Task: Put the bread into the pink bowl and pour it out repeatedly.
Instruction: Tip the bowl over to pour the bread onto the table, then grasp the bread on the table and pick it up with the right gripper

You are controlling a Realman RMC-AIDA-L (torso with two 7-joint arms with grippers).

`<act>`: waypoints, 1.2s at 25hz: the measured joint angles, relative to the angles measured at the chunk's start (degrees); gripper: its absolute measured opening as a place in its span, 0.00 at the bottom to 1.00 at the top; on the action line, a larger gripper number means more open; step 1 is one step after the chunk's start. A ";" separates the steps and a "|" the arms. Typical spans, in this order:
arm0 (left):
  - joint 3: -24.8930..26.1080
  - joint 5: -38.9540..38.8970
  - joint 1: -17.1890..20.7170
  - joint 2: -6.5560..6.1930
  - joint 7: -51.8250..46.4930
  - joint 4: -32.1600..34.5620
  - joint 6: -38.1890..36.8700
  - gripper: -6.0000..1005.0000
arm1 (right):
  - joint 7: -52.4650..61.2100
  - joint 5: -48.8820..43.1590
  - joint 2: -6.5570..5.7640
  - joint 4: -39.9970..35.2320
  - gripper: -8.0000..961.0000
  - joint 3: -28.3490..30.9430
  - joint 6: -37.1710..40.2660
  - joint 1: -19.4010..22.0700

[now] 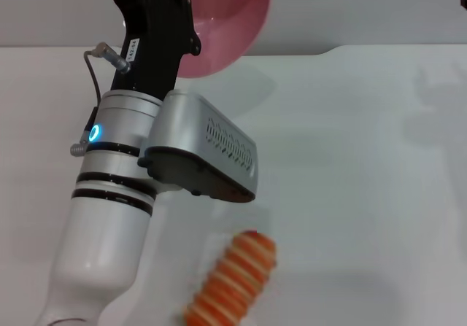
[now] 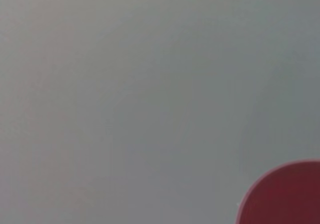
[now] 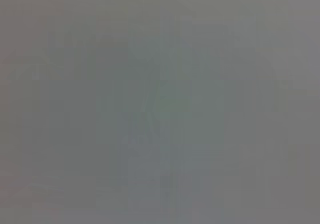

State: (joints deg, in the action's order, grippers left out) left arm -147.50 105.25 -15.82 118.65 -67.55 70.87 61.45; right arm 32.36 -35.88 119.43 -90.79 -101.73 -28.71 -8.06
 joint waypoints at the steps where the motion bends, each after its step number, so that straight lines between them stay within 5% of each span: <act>1: 0.00 0.00 0.00 0.00 0.00 0.00 0.00 0.04 | 1.40 -1.22 -0.03 1.22 0.75 0.53 3.53 0.50; 5: 0.78 -0.21 -0.10 0.00 -0.28 0.12 -1.81 0.04 | 4.99 -3.12 -0.09 4.11 0.75 2.24 11.72 1.71; 12: 4.86 -6.27 -0.07 -0.08 -0.32 4.76 -10.82 0.04 | 4.84 -2.96 -0.16 3.03 0.75 -0.85 5.83 1.12; 13: 9.20 -15.47 0.58 -0.17 4.89 11.16 -18.18 0.04 | 4.61 -2.30 -0.21 1.70 0.75 -3.07 0.96 0.51; 14: 9.20 -15.47 0.58 -0.17 4.89 11.16 -18.18 0.04 | 4.61 -2.30 -0.21 1.70 0.75 -3.07 0.96 0.51; 15: 11.78 -23.51 0.49 -0.15 9.64 14.79 -19.72 0.04 | 3.94 -1.35 -0.28 0.95 0.75 -4.51 -2.30 0.00; 17: 11.78 -23.51 0.49 -0.15 9.64 14.79 -19.72 0.04 | 2.01 1.48 -0.35 -0.07 0.75 -6.69 -6.95 -0.98; 19: 16.17 -37.77 -1.83 -0.26 15.78 17.07 -20.11 0.04 | -0.89 6.55 -0.40 -1.22 0.75 -8.31 -11.14 -2.25; 24: 20.63 -56.31 -5.18 -0.14 25.47 16.88 -17.98 0.04 | -8.01 18.63 -0.64 -3.98 0.75 -8.88 -16.37 -4.25; 28: 26.34 -78.88 -10.36 -0.31 40.07 17.70 -8.54 0.04 | -10.09 19.74 -0.65 -4.24 0.75 -9.64 -17.28 -4.81; 30: 27.64 -82.89 -11.15 -0.29 42.92 18.46 -6.11 0.04 | -10.21 20.32 -0.65 -4.59 0.75 -10.36 -18.67 -5.48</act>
State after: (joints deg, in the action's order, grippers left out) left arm -119.86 22.36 -26.97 118.36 -24.63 89.33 55.34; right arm 22.15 -15.56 118.78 -95.38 -112.09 -47.38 -13.54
